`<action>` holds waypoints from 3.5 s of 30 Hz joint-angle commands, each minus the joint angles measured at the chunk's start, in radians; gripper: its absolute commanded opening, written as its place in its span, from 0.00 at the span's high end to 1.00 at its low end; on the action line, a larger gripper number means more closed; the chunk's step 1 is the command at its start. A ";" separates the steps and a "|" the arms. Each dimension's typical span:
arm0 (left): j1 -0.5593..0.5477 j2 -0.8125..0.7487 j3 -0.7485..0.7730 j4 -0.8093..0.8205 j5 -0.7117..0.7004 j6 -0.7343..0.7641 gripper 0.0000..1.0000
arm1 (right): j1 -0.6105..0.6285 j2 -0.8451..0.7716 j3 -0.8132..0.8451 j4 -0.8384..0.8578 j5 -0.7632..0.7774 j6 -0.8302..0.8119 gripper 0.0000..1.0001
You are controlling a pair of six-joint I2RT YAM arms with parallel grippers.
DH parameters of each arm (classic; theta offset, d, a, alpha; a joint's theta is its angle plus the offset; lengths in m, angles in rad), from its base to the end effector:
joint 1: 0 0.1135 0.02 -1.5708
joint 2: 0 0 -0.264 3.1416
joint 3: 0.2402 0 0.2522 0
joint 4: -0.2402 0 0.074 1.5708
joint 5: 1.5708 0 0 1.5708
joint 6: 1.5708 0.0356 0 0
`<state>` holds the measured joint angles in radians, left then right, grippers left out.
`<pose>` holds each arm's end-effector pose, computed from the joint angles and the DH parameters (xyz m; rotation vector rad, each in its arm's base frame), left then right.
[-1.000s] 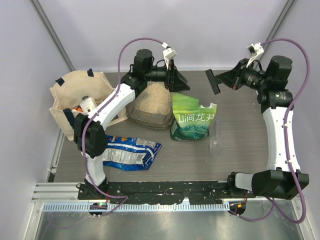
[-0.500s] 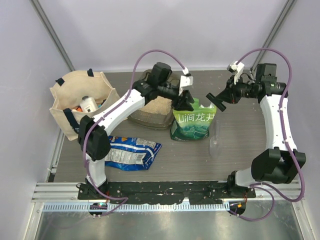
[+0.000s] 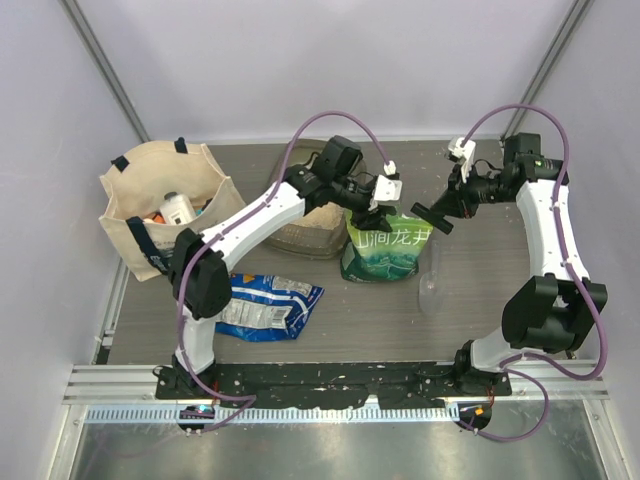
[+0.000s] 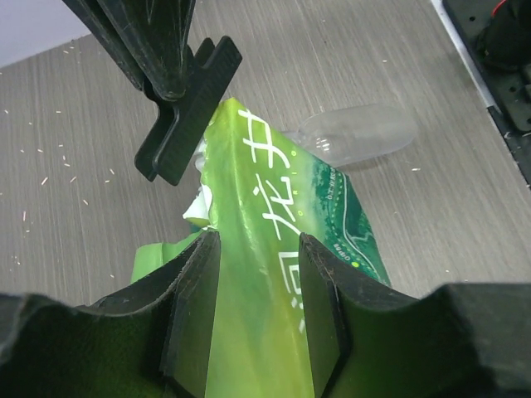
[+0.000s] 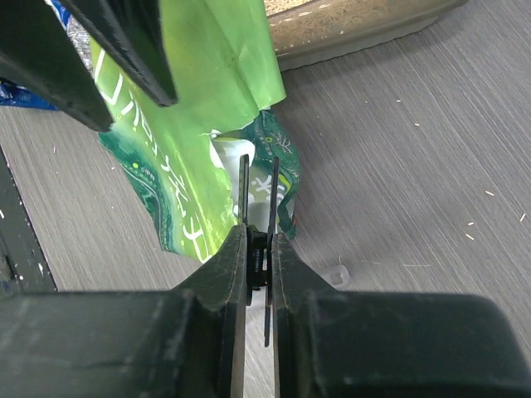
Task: Fill the litter box with clean litter
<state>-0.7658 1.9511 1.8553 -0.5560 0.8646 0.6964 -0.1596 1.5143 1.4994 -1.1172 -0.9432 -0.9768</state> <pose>0.3018 -0.3278 0.3360 1.7331 1.2248 -0.9896 0.2921 -0.0178 0.3475 -1.1024 1.9174 0.6810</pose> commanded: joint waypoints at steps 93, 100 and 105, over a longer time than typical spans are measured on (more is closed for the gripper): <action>-0.069 0.009 -0.128 0.470 -0.039 -0.218 0.55 | 0.008 0.061 0.064 -0.360 0.057 -0.708 0.98; -0.081 0.048 -0.099 0.466 0.028 -0.238 0.59 | 0.008 0.040 0.033 -0.380 0.060 -0.731 0.99; -0.084 0.086 -0.053 0.416 0.050 -0.236 0.60 | 0.006 0.018 0.006 -0.385 0.063 -0.731 0.99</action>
<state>-0.8429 2.0090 1.7435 -0.1188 0.8650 0.4709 -0.1581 1.5890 1.5188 -1.3331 -0.8719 -1.6794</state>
